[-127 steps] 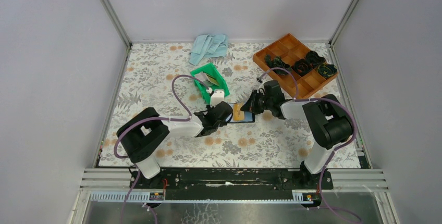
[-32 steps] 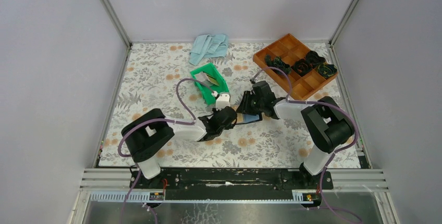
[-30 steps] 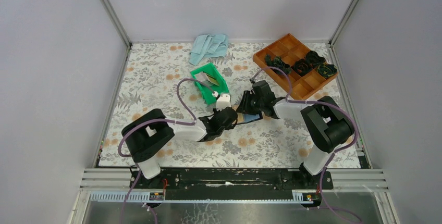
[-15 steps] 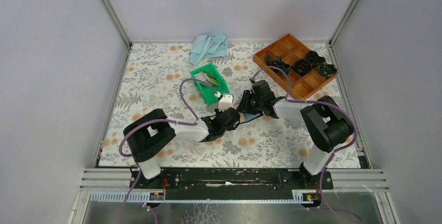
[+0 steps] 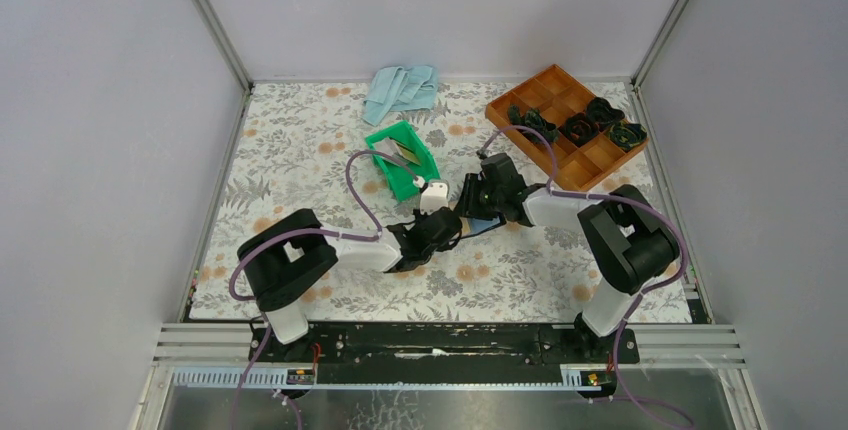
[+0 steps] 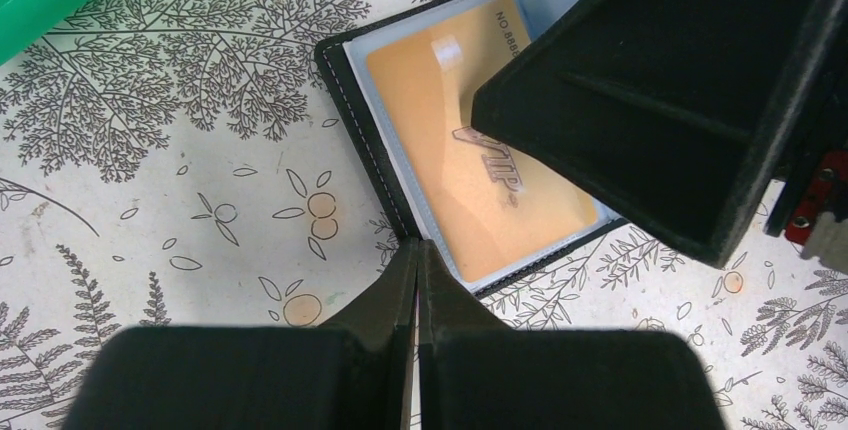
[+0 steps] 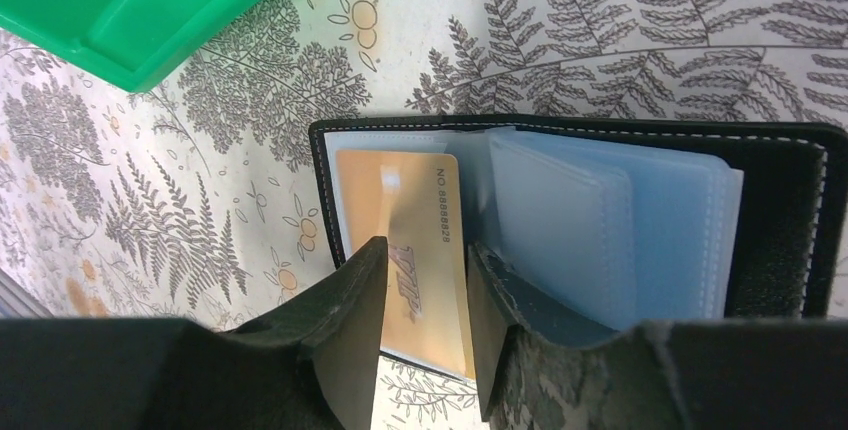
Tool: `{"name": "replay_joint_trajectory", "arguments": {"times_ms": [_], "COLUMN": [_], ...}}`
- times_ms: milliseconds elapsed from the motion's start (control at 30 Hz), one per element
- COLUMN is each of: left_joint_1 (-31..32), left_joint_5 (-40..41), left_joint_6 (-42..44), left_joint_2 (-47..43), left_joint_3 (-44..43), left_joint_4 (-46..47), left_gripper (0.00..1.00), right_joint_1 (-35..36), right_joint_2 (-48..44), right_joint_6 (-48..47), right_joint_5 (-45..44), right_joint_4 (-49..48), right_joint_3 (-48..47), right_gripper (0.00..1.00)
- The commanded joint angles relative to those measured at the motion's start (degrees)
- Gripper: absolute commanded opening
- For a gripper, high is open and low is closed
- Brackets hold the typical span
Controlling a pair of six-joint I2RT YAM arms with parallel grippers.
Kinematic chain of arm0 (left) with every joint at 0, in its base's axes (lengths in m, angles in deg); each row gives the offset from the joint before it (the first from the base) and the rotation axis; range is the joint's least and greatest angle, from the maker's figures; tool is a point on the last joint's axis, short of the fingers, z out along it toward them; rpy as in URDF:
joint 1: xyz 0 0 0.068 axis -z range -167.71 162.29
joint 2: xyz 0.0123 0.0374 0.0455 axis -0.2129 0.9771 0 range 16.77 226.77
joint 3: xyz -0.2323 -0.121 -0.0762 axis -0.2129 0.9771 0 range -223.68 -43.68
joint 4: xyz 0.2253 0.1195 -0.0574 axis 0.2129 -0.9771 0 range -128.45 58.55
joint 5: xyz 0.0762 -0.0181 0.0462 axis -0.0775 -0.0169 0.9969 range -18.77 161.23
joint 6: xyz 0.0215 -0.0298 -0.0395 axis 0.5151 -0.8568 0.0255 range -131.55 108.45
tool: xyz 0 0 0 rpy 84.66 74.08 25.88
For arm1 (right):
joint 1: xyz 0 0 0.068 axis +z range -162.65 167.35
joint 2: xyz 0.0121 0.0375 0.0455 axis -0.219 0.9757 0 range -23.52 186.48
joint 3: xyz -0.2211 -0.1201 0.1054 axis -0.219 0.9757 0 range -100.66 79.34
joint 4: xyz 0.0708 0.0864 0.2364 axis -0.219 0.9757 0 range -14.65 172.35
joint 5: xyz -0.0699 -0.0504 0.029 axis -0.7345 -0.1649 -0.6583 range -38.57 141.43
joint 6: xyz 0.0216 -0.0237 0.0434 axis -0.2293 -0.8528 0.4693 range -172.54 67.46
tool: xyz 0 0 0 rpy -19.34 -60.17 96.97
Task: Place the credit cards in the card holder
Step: Insert the credit card into the card holder.
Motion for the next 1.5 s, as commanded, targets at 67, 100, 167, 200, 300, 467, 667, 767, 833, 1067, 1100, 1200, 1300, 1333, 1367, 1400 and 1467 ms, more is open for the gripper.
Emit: {"name": "replay_joint_trajectory", "arguments": {"times_ms": [67,100,167,200,300,467,667,767,833,1067,1100,1200,1300,1333,1367,1400,1467], "left_joint_1": [1.3,1.3,1.3,1.3,1.2,1.3,1.2,1.2,1.1,1.2,1.2,1.2,1.2,1.1,1.2,1.2,1.2], "left_joint_5": [-2.4,-2.2,-1.9,-1.8,-1.6,-1.5,-0.9,-0.6,-0.5,0.0,0.2,0.8,1.8,2.2,2.7,3.0,3.6], "left_joint_6": [-1.0,-0.9,-0.8,-0.8,-0.6,-0.7,-0.6,-0.7,-0.8,-1.4,-1.5,-2.0,-2.8,-3.1,-3.2,-3.2,-3.2], "left_joint_2": [0.9,0.8,0.5,0.3,0.2,-0.1,-0.5,-0.9,-1.1,-1.8,-2.0,-3.0,-4.5,-5.3,-6.0,-6.7,-7.8], "left_joint_3": [0.7,0.7,0.7,0.7,0.5,0.7,0.9,1.1,1.3,2.1,2.2,2.6,3.2,3.4,3.6,3.7,3.6], "left_joint_4": [-2.3,-2.3,-2.5,-2.5,-2.7,-2.8,-3.0,-3.2,-3.1,-3.3,-3.3,-3.5,-3.8,-3.8,-3.8,-3.8,-4.0], "left_gripper": [0.00,0.00,0.00,0.00,0.00,0.00,0.00,0.00,0.00,0.00,0.00,0.00,0.07,0.09,0.11,0.11,0.12], "right_joint_1": [1.5,1.5,1.5,1.5,1.5,1.5,1.5,1.5,1.4,1.5,1.5,1.5,1.5,1.5,1.5,1.5,1.5], "right_joint_2": [-3.4,-3.4,-5.1,-5.4,-5.7,-6.1,-5.1,-5.2,-5.7,-6.4,-6.4,-6.3,-6.2,-6.1,-5.9,-5.6,-5.0], "right_joint_6": [-2.8,-3.0,-3.3,-3.4,-4.1,-4.8,-5.5,-5.5,-5.3,-6.0,-6.1,-5.9,-5.8,-5.9,-5.9,-6.0,-5.9], "right_joint_5": [-2.0,-2.3,-2.5,-2.6,-2.8,-3.7,-4.4,-4.9,-5.2,-5.9,-5.8,-5.6,-5.5,-5.5,-5.4,-5.2,-5.0], "right_joint_4": [5.9,6.2,6.6,6.7,7.9,9.2,10.3,9.9,9.1,10.0,9.9,9.6,9.4,9.4,9.5,9.4,9.1], "right_joint_3": [-3.0,-3.3,-3.6,-3.7,-4.8,-5.6,-5.8,-4.7,-3.9,-3.9,-3.8,-3.4,-3.2,-3.3,-3.4,-3.5,-3.5], "right_gripper": [0.43,0.43,0.44,0.44,0.44,0.45,0.45,0.45,0.46,0.46,0.46,0.47,0.47,0.47,0.47,0.47,0.47]}}
